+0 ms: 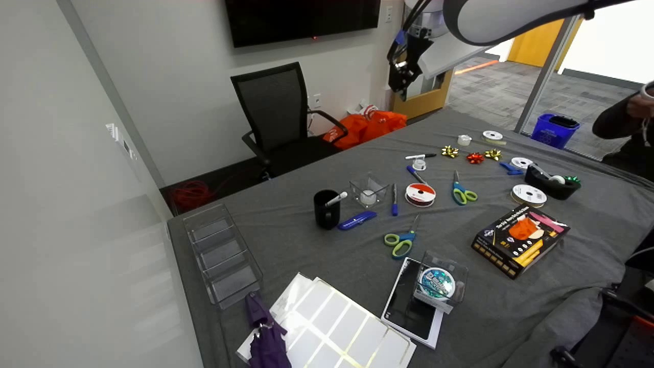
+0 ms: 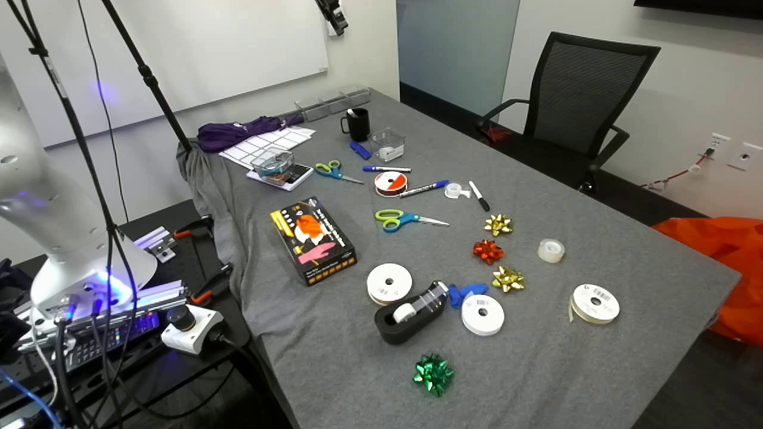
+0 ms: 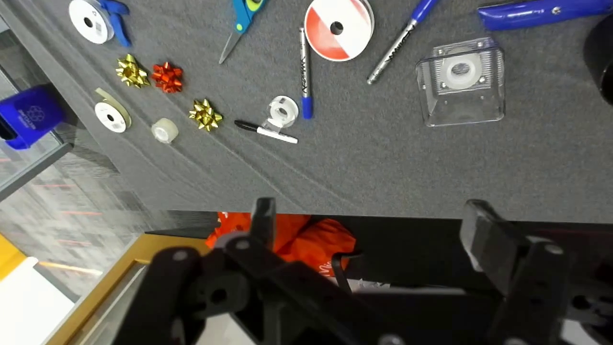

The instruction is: Put the orange circular object on the black box

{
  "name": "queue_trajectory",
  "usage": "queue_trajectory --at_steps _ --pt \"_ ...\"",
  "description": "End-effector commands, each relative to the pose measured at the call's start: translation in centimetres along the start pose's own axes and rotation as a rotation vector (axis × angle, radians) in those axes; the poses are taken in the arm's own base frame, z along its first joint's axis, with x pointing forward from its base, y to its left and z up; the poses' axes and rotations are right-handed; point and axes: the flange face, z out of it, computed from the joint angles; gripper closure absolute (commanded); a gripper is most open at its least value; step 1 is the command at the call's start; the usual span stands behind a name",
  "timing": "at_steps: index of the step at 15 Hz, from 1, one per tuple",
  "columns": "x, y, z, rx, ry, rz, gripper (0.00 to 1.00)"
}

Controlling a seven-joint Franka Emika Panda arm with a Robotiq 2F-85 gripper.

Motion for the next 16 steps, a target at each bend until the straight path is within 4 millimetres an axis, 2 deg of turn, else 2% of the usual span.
queue_trajectory --at_steps 1,3,7,11,16 --pt "0.0 -0.1 -0.2 0.0 0.0 -0.003 0.0" --pt "-0.1 -0.3 -0.3 0.001 0.001 -0.005 0.0" --pt "0.8 0.9 2.2 0.211 -0.057 -0.082 0.0" --pt "1.6 2.2 6.0 0.342 -0.134 -0.102 0.0" --pt "1.6 2.9 12.5 0.382 -0.182 -0.055 0.0"
